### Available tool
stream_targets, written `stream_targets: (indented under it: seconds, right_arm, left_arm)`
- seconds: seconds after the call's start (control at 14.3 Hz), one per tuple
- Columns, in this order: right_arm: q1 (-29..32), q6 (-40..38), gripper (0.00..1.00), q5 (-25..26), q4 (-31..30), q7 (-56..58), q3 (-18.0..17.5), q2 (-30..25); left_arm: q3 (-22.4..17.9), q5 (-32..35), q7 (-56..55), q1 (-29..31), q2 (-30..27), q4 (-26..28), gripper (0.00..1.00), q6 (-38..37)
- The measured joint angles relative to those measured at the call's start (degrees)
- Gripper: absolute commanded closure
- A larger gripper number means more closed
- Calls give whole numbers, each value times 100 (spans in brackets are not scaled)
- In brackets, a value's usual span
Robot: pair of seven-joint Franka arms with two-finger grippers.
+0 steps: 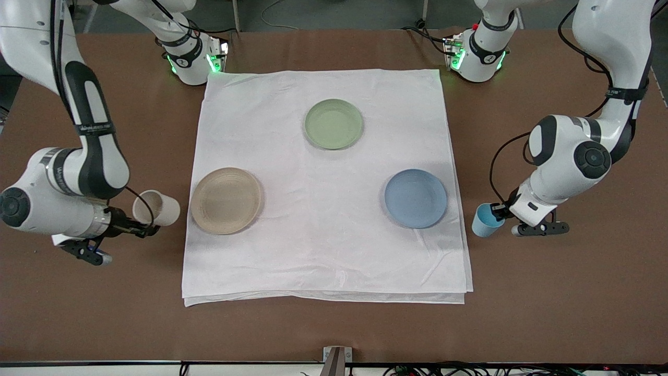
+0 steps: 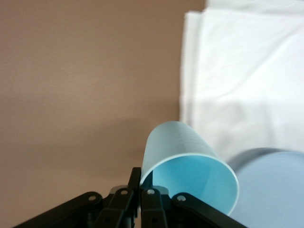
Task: Place blue cup in blue plate and white mug in gray plate
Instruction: 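Lower the mug onto the beige plate while the left gripper lowers the cup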
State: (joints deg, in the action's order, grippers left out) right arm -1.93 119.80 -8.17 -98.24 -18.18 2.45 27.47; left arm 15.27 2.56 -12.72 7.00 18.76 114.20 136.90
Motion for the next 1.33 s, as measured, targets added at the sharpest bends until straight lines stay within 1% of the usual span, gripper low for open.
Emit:
stream_targets:
  seconds: [0.14,0.35,0.42,0.56,0.63,0.7,0.77,0.84,0.91,1.05,1.12,1.19,1.26,1.33]
  right_arm:
    - [-562,636,100,-11,-714,-560,-18,-299]
    - [-1277,1577,100,-11,-1454,-1166,-23,-357]
    - [-1416,1719,100,3,-1577,-1213,-21,-355]
    - [-1510,1764,99,153,-1647,-1204,-15,-356]
    - [-1509,1763,95,316,-1647,-1193,-4,-357]
    - [-1509,1763,68,478,-1650,-1188,10,-357]
    - [-1509,1762,14,584,-1656,-1187,21,-357]
    - [-1509,1762,0,628,-1664,-1185,27,-357]
    - [-1509,1762,0,636,-1670,-1179,30,-357]
    - [-1509,1763,0,638,-1670,-1178,30,-357]
    - [-1509,1764,0,638,-1662,-1178,31,-359]
    - [-1509,1762,0,640,-1628,-1171,33,-366]
    - [-1509,1716,0,644,-1557,-1155,41,-394]
    - [-1505,1500,0,660,-1412,-1096,61,-460]
  left_arm:
    - [343,0,-522,-16,-125,-47,100,-246]
    - [822,0,-1526,-86,-85,-81,100,-373]
    - [902,0,-1834,-194,-23,-81,100,-378]
    - [935,0,-2296,-434,137,-78,100,-378]
    - [936,0,-2403,-488,214,-65,99,-382]
    - [936,0,-2450,-509,288,-33,99,-386]
    - [936,0,-2457,-519,359,-3,94,-386]
    - [935,0,-2472,-528,425,14,80,-386]
    - [936,0,-2499,-535,474,18,65,-386]
    - [936,0,-2526,-542,528,18,43,-388]
    - [934,0,-2526,-540,541,16,16,-387]
    - [933,0,-2526,-533,539,-2,0,-385]
    - [933,0,-2526,-525,528,-50,0,-378]
    - [932,0,-2524,-514,495,-132,0,-377]
